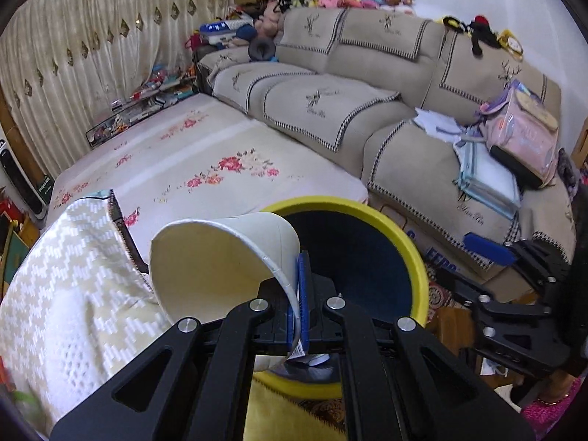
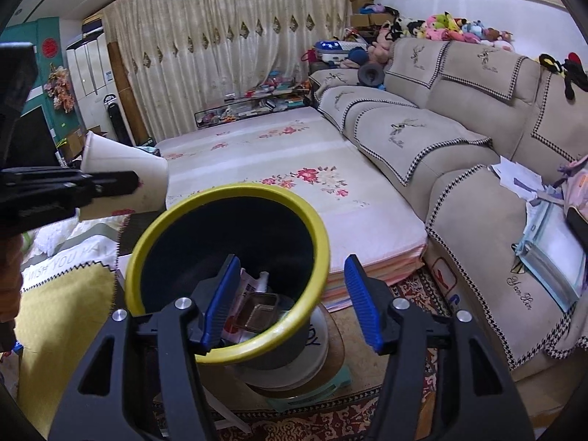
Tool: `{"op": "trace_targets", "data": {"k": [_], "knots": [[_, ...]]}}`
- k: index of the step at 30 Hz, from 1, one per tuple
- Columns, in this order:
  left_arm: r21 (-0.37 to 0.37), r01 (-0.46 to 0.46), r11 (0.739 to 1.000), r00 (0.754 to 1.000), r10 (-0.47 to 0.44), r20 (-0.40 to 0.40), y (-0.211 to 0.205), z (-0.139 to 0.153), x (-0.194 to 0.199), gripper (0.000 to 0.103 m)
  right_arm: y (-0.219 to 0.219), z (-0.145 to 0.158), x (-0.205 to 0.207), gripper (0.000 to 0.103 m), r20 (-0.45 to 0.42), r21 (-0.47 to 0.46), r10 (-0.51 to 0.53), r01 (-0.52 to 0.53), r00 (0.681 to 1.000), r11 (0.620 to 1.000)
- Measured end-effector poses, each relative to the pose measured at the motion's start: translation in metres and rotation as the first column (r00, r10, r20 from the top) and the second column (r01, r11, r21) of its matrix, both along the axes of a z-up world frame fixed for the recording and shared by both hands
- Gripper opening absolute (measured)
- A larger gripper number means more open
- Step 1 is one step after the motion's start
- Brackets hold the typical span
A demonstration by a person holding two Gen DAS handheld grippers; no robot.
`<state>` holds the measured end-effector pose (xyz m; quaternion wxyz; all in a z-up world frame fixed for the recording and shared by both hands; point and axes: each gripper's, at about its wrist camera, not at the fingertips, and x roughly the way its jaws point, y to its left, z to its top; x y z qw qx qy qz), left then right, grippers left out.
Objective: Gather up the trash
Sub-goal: 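Carry the paper cup over the bin and open the left gripper, then grasp the white toothpaste tube on the table with the right gripper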
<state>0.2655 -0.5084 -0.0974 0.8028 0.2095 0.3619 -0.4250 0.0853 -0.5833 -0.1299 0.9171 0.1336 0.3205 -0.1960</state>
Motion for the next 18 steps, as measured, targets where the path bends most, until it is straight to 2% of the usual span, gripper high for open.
{"op": "trace_targets", "data": {"k": [5,6,7,8,9,10,14,18], "knots": [[0.044,0.004,0.999,0.999,-0.002,-0.036,-0.025,-0.02,0.01,0.004,-0.004,-0.004,0.002,0.057,-0.011,0.007,-0.004,0.004,1.0,1.0],[0.049,0.001,0.999,0.999,0.001,-0.041,-0.024,-0.023,0.013,0.008,-0.004,-0.005,0.003,0.057,-0.014,0.007,-0.004,0.004,1.0,1.0],[0.054,-0.001,0.999,0.999,0.004,-0.046,-0.025,-0.025,0.014,0.027,-0.003,-0.005,0.003,0.057,-0.016,0.008,-0.004,0.004,1.0,1.0],[0.059,-0.004,0.998,0.999,0.007,-0.049,-0.024,-0.025,0.016,0.041,-0.003,-0.005,0.004,0.057,-0.017,0.008,-0.004,0.004,1.0,1.0],[0.051,-0.015,0.999,0.999,0.018,-0.045,-0.024,-0.024,0.018,0.066,-0.003,-0.005,0.004,0.057,-0.018,0.008,-0.003,0.003,1.0,1.0],[0.038,-0.02,0.999,0.999,0.022,-0.038,-0.021,-0.022,0.018,0.071,-0.005,-0.004,0.006,0.057,-0.018,0.008,-0.001,0.001,1.0,1.0],[-0.002,-0.026,1.0,1.0,0.026,0.014,-0.005,-0.003,0.01,0.071,-0.001,-0.003,0.007,0.057,-0.019,0.004,0.009,-0.009,1.0,1.0],[-0.067,-0.048,0.997,0.996,0.053,0.072,0.03,0.029,-0.003,0.076,0.007,-0.001,0.007,0.057,-0.017,-0.001,0.024,-0.024,1.0,1.0]]}}
